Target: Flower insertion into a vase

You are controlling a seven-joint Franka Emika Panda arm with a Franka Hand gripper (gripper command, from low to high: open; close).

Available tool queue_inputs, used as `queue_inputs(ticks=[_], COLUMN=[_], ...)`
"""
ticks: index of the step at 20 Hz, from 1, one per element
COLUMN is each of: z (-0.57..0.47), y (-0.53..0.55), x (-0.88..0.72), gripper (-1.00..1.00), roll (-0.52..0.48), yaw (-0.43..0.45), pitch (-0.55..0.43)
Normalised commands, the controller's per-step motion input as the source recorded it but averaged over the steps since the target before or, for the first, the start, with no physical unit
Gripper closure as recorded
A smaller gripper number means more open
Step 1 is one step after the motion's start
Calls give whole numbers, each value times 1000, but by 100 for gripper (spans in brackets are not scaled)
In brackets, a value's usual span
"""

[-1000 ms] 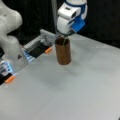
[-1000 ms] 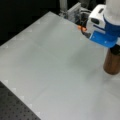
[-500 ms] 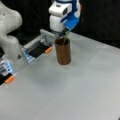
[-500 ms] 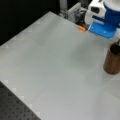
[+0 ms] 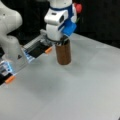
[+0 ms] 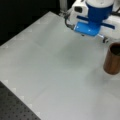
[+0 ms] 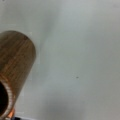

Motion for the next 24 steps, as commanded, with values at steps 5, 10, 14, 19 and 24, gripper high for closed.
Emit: queue_inputs(ticks=[5,10,14,19,24], z=[-52,-35,9,51,-3], y=[-260,-142,-45,51,105], x=[149,118,77,32,-38], gripper=[-100,-100,-100,-100,-100], roll=[61,26,-19,-59,-80], yaw=[182,41,-120,-185,-43], pitch=[-49,-29,14,91,93])
